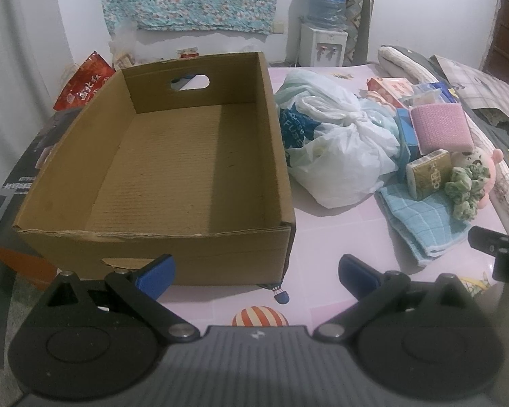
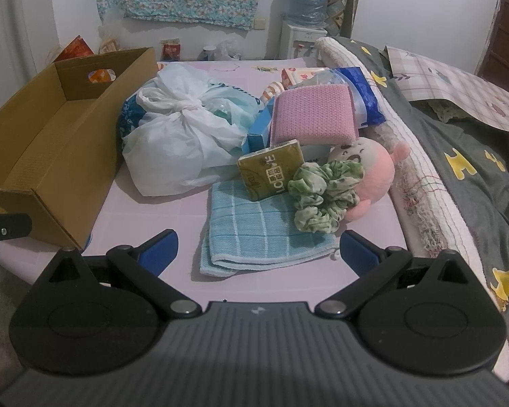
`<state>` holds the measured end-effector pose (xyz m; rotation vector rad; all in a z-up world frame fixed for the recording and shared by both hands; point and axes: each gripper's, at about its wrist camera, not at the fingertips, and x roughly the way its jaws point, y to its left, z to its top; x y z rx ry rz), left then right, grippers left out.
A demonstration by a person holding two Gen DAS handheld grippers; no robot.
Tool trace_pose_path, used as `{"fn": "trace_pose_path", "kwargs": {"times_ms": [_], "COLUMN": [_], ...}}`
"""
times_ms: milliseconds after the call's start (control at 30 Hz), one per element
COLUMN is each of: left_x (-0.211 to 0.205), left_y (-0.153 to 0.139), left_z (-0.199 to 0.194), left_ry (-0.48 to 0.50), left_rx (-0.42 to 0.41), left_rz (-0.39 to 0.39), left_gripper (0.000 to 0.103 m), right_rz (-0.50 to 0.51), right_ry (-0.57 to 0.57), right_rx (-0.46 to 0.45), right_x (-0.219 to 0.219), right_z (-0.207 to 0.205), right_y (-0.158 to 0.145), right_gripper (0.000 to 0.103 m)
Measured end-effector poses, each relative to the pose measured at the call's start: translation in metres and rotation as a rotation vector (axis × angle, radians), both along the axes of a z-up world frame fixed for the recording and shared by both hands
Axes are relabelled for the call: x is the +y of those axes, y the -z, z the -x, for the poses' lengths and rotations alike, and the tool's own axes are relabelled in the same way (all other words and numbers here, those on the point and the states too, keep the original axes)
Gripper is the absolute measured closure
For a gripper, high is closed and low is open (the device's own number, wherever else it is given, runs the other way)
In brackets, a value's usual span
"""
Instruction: Organize soft objects
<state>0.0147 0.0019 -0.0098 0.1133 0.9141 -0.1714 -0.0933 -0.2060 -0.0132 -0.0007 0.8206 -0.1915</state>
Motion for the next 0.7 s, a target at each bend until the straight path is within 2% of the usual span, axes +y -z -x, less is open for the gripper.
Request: {"fn": "trace_pose_path", "kwargs": {"times_ms": [233, 333, 567, 700], "left_x": [-0.005, -0.016, -0.063, -0.095], "left_y": [-0.005, -0.010, -0.017, -0.025], "left_z": [0.006, 0.012, 0.017, 0.015], "left_ry": [0.015, 0.052, 0.231, 0.335], "left_rx": [-0.037, -0.071, -0.123, -0.170], "left_rz": [-0.003, 0.002, 0.024, 0.069], "left_gripper": [0.000, 0.000, 0.000, 0.000], "right_rz": [-0.025, -0.050, -0.097, -0.196], "right_ry": [0.018, 0.043, 0.108, 0.141], "right_rx": [-0.034, -0.084, -0.174, -0.260], "right_x": [-0.010, -0.027, -0.078, -0.123], "right_z": [0.008, 0.020, 0.048, 0.048], "right_y": [0.002, 0.001, 0.012, 0.004], "right_gripper": [0.001, 0.001, 0.001, 0.001]}}
